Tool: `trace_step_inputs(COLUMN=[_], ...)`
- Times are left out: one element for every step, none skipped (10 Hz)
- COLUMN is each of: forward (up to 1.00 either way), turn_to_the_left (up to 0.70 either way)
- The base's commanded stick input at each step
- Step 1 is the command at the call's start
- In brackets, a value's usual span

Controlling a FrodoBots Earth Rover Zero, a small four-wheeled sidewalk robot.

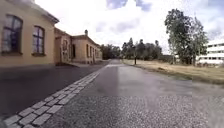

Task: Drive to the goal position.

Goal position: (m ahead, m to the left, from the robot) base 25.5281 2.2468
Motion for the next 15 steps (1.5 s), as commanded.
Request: trace_step_inputs(forward=[0.70, 0.70, 0.70, 0.70, 0.70, 0.70, 0.70, 0.70, 0.70, 0.70, 0.70, 0.70, 0.70, 0.70, 0.70], turn_to_the_left=[0.00, 0.00, 0.00, 0.00, 0.00, 0.00, 0.00, 0.00, 0.00, 0.00, 0.00, 0.00, 0.00, 0.00, 0.00])
